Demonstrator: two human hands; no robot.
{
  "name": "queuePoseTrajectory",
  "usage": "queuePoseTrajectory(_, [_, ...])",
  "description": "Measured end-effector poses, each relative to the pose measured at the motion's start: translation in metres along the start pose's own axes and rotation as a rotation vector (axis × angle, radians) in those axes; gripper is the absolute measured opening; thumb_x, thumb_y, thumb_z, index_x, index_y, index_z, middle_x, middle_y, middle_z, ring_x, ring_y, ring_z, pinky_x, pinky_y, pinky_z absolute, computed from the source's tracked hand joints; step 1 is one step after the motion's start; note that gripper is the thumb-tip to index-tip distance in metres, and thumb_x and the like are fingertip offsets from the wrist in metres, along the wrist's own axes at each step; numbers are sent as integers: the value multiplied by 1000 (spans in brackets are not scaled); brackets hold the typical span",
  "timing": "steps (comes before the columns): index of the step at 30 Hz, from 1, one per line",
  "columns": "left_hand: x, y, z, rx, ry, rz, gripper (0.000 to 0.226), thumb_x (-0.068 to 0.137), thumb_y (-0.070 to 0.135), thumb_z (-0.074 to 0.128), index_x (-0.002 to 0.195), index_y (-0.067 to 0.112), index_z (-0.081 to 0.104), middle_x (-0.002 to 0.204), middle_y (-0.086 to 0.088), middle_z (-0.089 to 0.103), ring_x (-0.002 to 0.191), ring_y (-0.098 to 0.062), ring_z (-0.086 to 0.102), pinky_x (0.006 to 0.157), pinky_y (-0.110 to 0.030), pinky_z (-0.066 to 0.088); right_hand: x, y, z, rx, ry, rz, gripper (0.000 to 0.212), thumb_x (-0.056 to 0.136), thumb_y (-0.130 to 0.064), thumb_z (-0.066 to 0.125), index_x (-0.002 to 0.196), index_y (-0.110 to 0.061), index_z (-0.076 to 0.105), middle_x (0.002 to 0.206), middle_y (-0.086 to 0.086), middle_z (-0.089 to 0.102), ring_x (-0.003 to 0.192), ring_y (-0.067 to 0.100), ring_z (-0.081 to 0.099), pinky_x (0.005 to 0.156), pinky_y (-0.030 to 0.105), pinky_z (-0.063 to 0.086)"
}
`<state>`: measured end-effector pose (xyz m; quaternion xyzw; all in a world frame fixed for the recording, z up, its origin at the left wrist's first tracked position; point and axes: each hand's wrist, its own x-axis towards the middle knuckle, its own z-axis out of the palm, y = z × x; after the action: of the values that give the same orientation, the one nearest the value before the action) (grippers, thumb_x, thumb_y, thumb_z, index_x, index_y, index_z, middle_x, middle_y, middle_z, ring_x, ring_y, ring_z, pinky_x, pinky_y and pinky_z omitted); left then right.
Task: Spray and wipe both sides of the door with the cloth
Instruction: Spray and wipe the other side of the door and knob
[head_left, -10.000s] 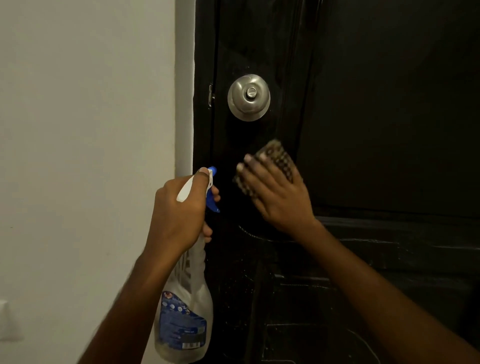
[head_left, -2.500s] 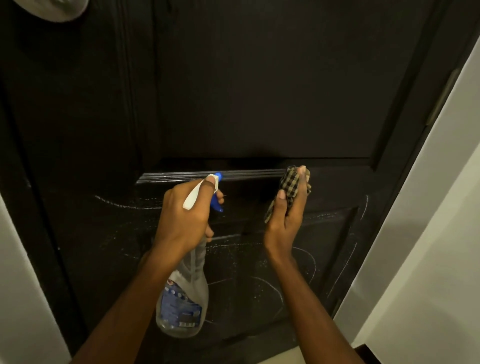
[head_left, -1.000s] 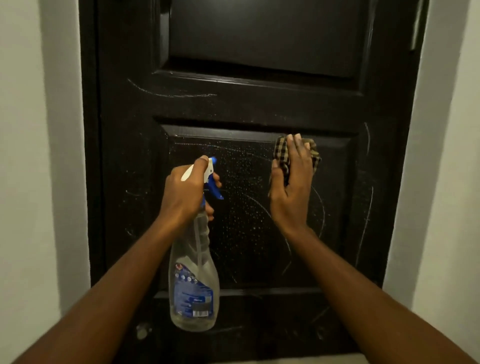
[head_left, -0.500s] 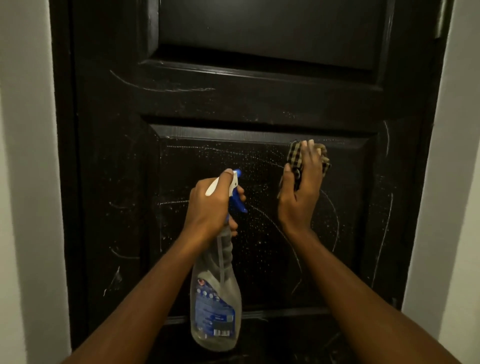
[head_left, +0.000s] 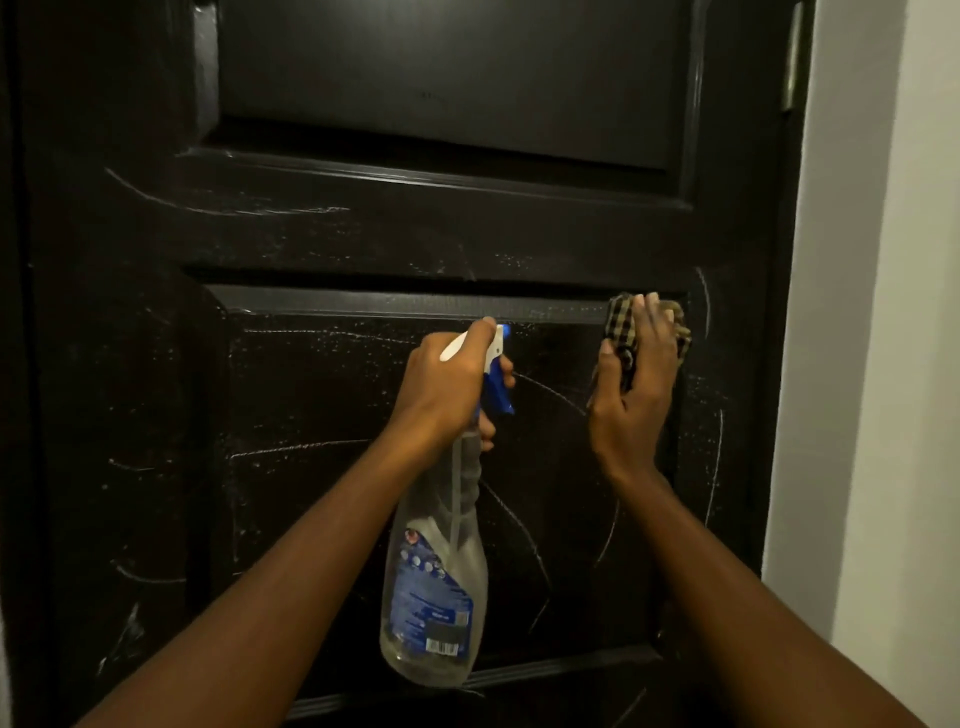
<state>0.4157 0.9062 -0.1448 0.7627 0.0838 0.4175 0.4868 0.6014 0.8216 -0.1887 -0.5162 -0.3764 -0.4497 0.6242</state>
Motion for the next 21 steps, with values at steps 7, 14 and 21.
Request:
queuePoseTrajectory(7, [49, 24, 61, -65, -124, -42, 56, 101, 53, 37, 97, 7, 70, 92, -10, 74, 55, -21, 61, 49, -30, 52, 45, 37, -30, -35, 51, -14, 55, 101, -35, 43, 153, -24, 30, 162, 5, 34, 152, 19, 24, 125, 46, 23])
queuePoseTrajectory(14, [82, 35, 97, -61, -126, -35, 58, 100, 52, 38, 97, 3, 68, 82, -9, 69, 51, -20, 60, 47, -30, 52, 68, 78, -57, -63, 107, -9, 55, 102, -37, 42, 154, -25, 30, 161, -2, 33, 153, 14, 23, 125, 49, 21])
queuePoseTrajectory(21, [75, 17, 68, -3, 21, -41, 55, 101, 50, 39, 97, 4, 68, 87, -12, 71, 47, -17, 58, 43, -26, 51, 99, 75, -29, -21, 87, -9, 56, 101, -36, 43, 155, -22, 30, 162, 4, 34, 153, 16, 22, 126, 48, 20])
